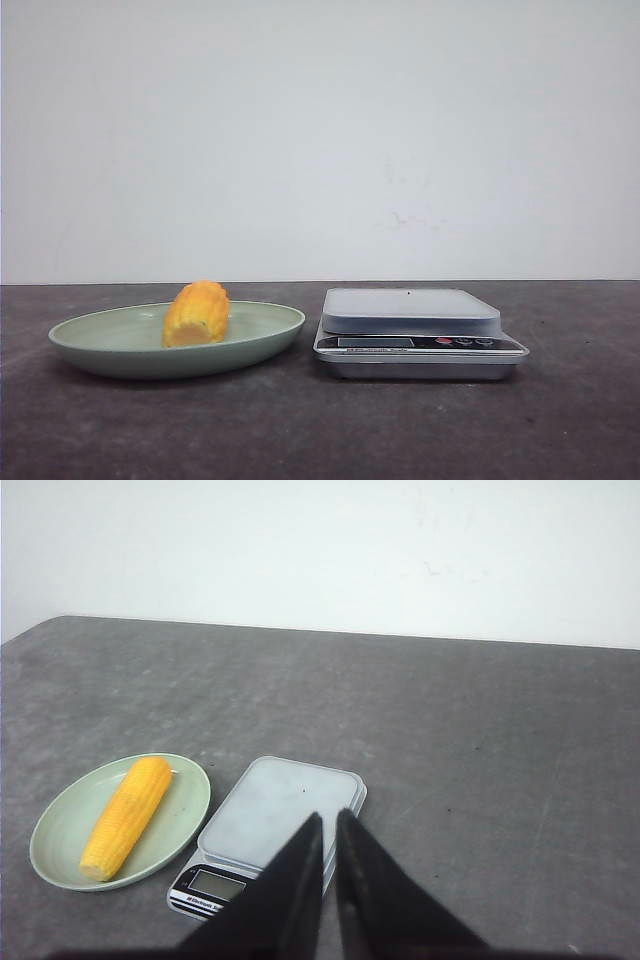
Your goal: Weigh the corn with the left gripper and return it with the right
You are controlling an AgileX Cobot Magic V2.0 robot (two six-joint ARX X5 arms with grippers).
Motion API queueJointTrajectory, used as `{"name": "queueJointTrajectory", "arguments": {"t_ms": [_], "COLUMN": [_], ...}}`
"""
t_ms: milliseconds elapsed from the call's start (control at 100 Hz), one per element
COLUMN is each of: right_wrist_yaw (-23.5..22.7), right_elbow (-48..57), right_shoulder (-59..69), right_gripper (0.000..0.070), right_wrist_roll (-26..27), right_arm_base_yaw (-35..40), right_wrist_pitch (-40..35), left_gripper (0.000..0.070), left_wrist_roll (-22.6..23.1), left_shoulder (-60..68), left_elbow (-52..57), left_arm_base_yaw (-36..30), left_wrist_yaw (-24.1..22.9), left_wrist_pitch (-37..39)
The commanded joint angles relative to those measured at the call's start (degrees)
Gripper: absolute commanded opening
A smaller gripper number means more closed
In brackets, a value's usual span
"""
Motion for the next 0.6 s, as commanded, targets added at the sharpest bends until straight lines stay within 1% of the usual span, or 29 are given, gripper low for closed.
{"name": "queueJointTrajectory", "arguments": {"t_ms": [0,70,150,230,300,380,470,590], "right_wrist_yaw": [0.09,0.04,0.04,0.07,0.07,0.04,0.07,0.07], "right_elbow": [0.52,0.52,0.52,0.52,0.52,0.52,0.52,0.52], "right_shoulder": [0.07,0.07,0.07,0.07,0.07,0.07,0.07,0.07], "right_gripper": [0.0016,0.0016,0.0016,0.0016,0.0016,0.0016,0.0016,0.0016], "right_wrist_roll": [0.55,0.55,0.55,0.55,0.55,0.55,0.55,0.55], "right_arm_base_yaw": [0.35,0.35,0.35,0.35,0.35,0.35,0.35,0.35], "right_wrist_pitch": [0.76,0.76,0.76,0.76,0.81,0.76,0.83,0.85], "left_gripper": [0.0018,0.0018,0.0018,0.0018,0.0018,0.0018,0.0018,0.0018], "left_wrist_roll": [2.1,2.67,4.28,5.66,5.9,6.21,6.29,7.34], "left_shoulder": [-1.92,-4.72,-8.17,-11.45,-12.17,-12.15,-12.17,-12.17], "left_elbow": [-1.68,-6.4,-13.55,-21.2,-27.1,-32.35,-37.46,-42.01], "left_arm_base_yaw": [3.87,6.95,9.25,10.56,11.21,11.72,12.11,12.22], "left_wrist_yaw": [0.87,3.3,7.85,12.46,15.89,19.08,21.42,21.62], "left_wrist_pitch": [2.21,6.34,12.5,18.88,24.37,28.2,31.34,31.91]}}
